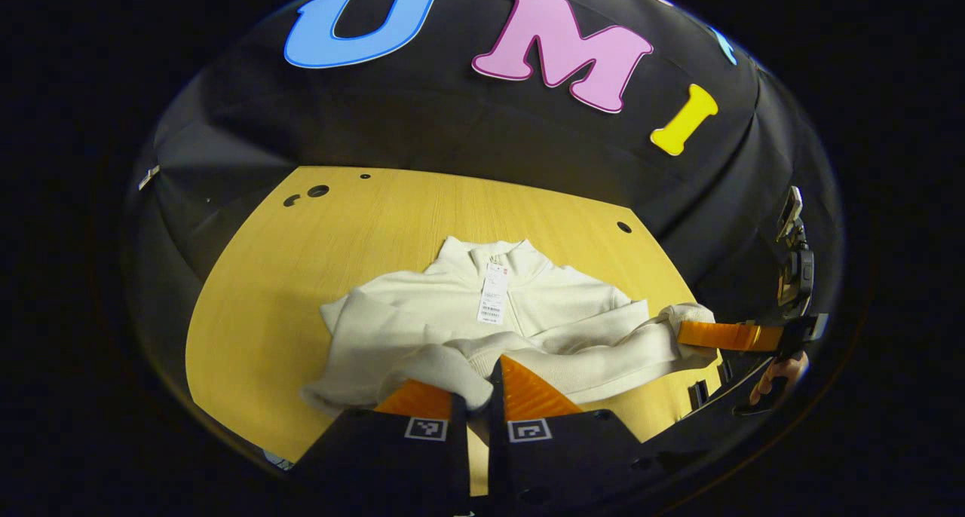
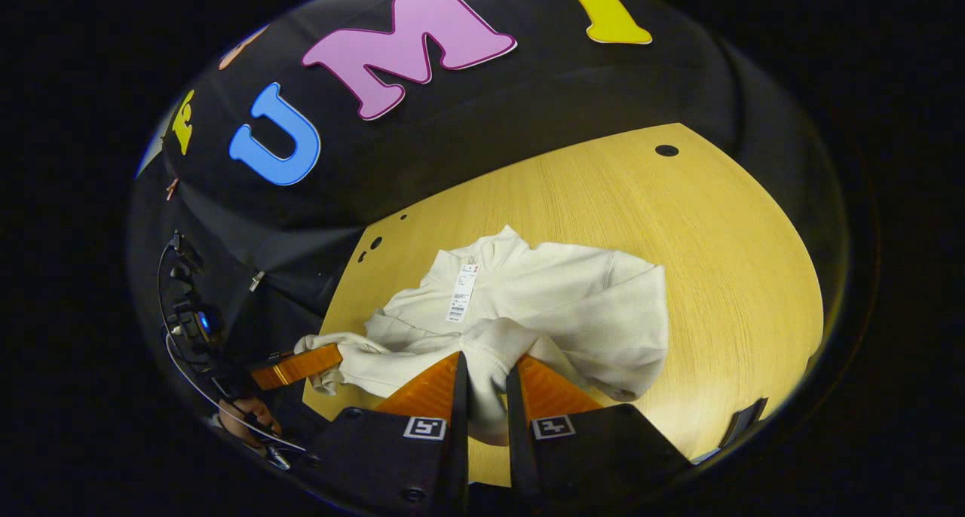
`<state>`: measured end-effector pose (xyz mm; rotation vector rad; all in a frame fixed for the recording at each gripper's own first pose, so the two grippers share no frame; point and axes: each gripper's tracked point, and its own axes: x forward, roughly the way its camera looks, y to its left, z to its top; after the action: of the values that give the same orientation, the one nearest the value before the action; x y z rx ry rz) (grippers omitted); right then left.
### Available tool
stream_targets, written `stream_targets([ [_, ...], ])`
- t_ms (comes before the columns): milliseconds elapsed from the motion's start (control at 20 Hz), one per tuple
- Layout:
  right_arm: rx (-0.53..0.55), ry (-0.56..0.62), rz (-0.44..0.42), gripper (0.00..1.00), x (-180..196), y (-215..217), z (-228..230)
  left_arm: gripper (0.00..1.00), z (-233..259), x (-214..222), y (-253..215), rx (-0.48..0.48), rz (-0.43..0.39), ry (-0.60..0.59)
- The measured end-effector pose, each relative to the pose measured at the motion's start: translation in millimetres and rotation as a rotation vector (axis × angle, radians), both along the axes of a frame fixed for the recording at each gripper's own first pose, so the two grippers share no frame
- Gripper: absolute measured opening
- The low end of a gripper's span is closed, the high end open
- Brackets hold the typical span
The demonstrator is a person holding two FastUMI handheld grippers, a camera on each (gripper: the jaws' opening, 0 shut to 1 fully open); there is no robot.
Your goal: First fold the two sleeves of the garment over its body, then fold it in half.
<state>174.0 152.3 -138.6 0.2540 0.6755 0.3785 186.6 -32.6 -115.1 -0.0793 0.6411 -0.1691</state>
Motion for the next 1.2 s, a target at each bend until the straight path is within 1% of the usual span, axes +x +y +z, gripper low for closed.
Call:
stream_targets([
  [250, -0.06, 0.006, -0.006, 0.27, 37.9, 6.2, -19.1, 0.15, -17.2, 37.8, 3.0, 0.029, 0.005, 0.016],
  [600, -0.09, 0.067, -0.027, 0.27, 84.7, 9.1, -52.7, 0.15, -48.3, 89.3, 6.0, 0.059, 0.025, 0.066],
  [650, -0.099, 0.077, -0.026, 0.27, 90.2, 8.8, -58.8, 0.1, -54.1, 96.1, 6.6, 0.052, 0.031, 0.078],
  [700, -0.105, 0.089, -0.027, 0.27, 94.6, 7.6, -64.9, 0.14, -60.8, 101.7, 7.8, 0.046, 0.039, 0.099],
  [900, -0.115, 0.119, -0.04, 0.27, 110.6, 7.0, -83.1, 0.15, -82.9, 113.6, 13.0, 0.045, 0.043, 0.158],
  [1100, -0.157, 0.172, -0.02, 0.27, 115.2, 8.5, -113.2, 0.15, -117.4, 117.4, 18.6, 0.044, 0.046, 0.24],
  [1200, -0.171, 0.181, -0.012, 0.27, 115.8, 9.0, -118.1, 0.15, -119.6, 121.8, 18.8, 0.034, 0.053, 0.231],
])
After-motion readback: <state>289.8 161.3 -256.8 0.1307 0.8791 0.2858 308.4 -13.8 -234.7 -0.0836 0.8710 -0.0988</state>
